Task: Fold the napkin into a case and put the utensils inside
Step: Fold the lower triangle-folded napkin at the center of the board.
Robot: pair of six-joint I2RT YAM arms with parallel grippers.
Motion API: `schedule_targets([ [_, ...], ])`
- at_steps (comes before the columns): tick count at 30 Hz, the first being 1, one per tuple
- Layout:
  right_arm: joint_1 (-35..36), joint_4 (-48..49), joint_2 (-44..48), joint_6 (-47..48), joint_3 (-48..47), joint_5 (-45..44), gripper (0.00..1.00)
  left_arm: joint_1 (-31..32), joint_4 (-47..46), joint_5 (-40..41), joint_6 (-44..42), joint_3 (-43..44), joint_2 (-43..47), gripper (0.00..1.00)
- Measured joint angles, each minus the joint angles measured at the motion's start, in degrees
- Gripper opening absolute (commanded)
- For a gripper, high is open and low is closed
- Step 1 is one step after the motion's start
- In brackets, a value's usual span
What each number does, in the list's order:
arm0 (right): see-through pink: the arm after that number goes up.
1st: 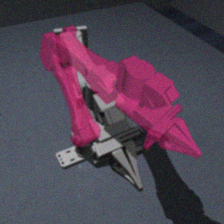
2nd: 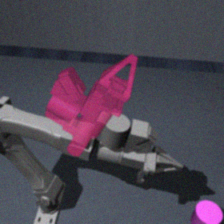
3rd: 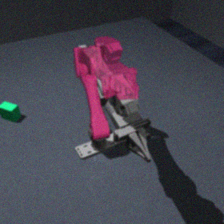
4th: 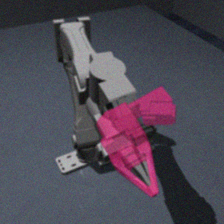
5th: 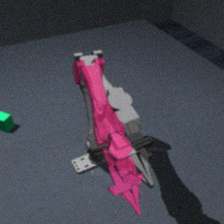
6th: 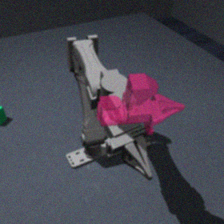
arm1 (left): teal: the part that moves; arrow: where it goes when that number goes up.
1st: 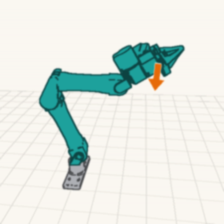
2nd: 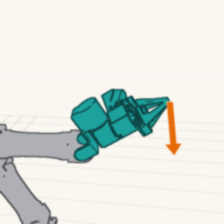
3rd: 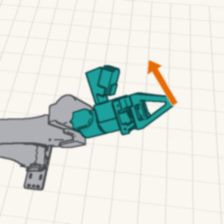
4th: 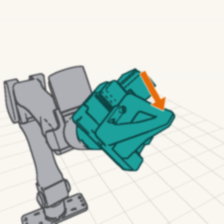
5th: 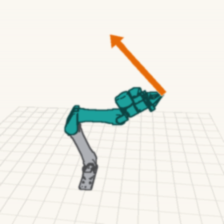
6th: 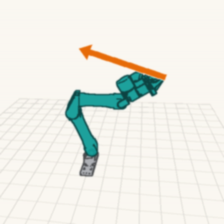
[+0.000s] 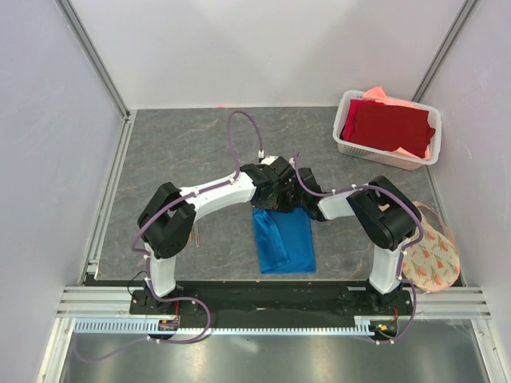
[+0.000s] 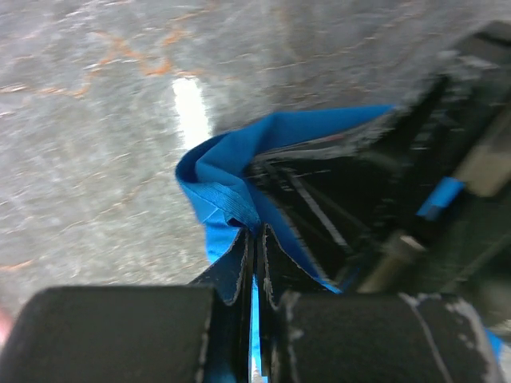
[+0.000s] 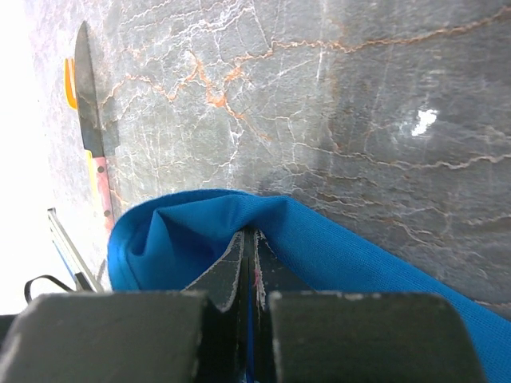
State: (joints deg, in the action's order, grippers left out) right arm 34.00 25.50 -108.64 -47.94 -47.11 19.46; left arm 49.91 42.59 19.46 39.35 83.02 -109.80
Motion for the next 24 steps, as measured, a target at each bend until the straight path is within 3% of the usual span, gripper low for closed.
schedule_targets([
  [9,-0.1,-1.6,-0.2,0.3,-0.9,1.1,0.00,-0.2,-3.2,-2.0,-1.8,0.2,-1.2,0.02],
  [24,-0.2,-20.3,7.4,7.5,-3.8,-3.0,0.12,0.3,-6.0,-3.1,-1.8,-0.2,-1.2,0.02],
])
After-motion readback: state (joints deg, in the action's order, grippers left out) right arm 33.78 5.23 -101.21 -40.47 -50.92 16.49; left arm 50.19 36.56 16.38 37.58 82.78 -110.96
